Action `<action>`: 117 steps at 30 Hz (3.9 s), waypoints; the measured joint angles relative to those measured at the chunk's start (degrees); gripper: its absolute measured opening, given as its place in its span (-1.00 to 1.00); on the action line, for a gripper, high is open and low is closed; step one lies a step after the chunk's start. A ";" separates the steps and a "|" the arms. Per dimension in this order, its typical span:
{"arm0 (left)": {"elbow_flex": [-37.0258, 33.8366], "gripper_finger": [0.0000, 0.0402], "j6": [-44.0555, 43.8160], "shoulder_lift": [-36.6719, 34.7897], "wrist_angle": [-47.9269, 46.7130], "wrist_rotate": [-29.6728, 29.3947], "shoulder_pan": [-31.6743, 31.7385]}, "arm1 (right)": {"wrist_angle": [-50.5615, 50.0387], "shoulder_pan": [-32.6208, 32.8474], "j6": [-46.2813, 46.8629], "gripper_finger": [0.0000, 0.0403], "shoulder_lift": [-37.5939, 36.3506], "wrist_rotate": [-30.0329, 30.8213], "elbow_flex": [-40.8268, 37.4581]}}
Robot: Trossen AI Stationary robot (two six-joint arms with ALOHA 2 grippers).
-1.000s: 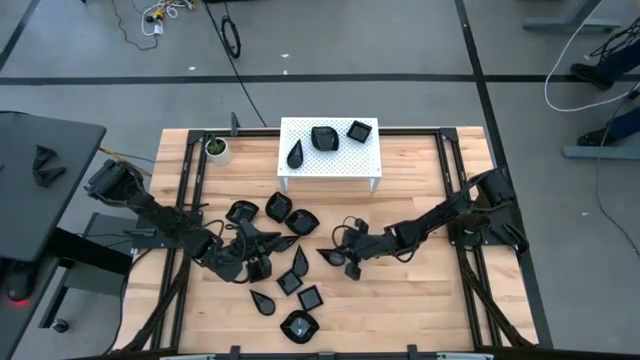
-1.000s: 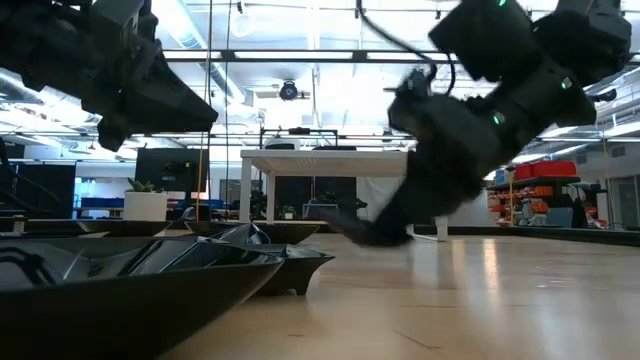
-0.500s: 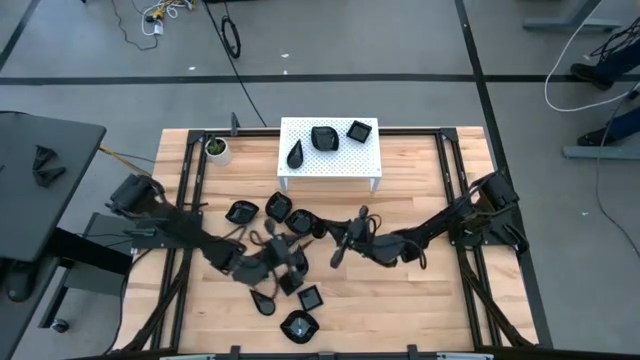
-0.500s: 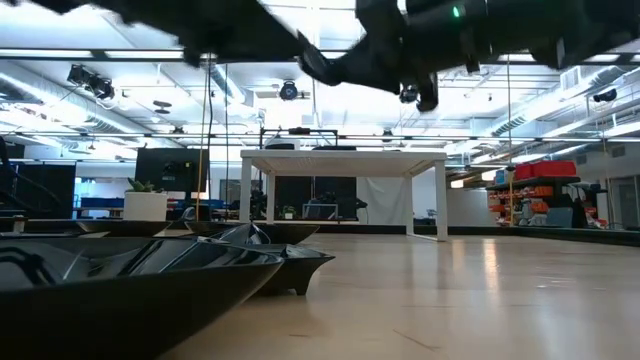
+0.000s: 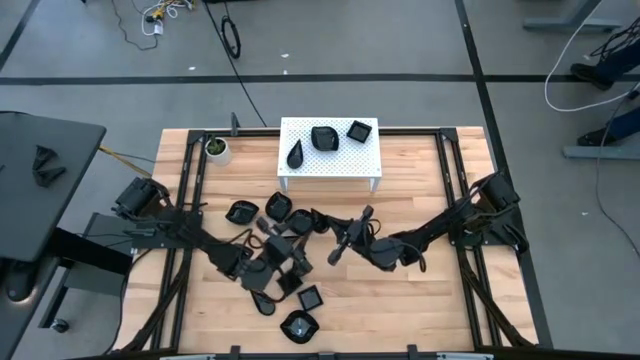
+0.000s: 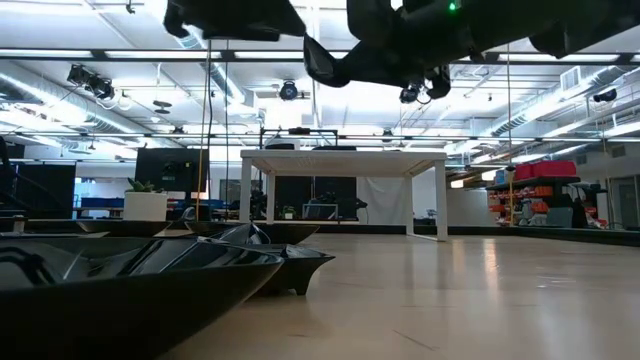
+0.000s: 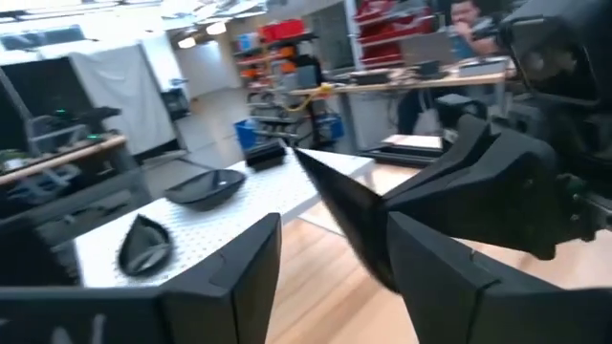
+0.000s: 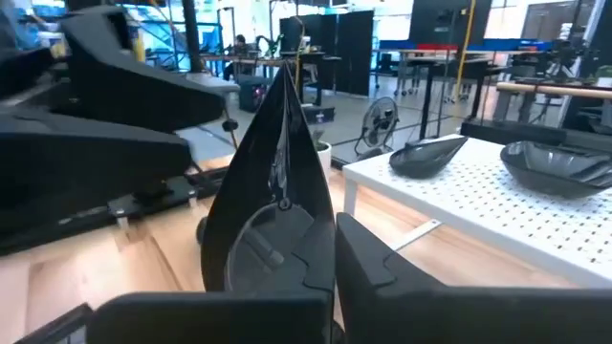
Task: Pick & Place Mini shaped plates
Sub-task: Stack the black drop-shaped plate on top of the other black drop-shaped plate on the shelf, then stack the black leaf-shaped plate on top of the other black leaf-shaped plate on the shelf
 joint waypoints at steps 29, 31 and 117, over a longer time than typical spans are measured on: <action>0.00 -0.96 -4.65 0.00 -2.34 5.43 4.34 | 0.24 0.62 -3.68 -0.78 0.00 -3.25 -0.07; -0.05 -0.97 -3.72 0.00 -2.50 5.26 4.34 | -0.15 1.48 -7.35 -0.72 -0.37 -1.44 -0.07; -10.95 -0.54 -55.64 -28.52 -89.53 61.01 26.88 | -19.10 3.87 6.35 -0.47 -3.82 -8.66 -0.07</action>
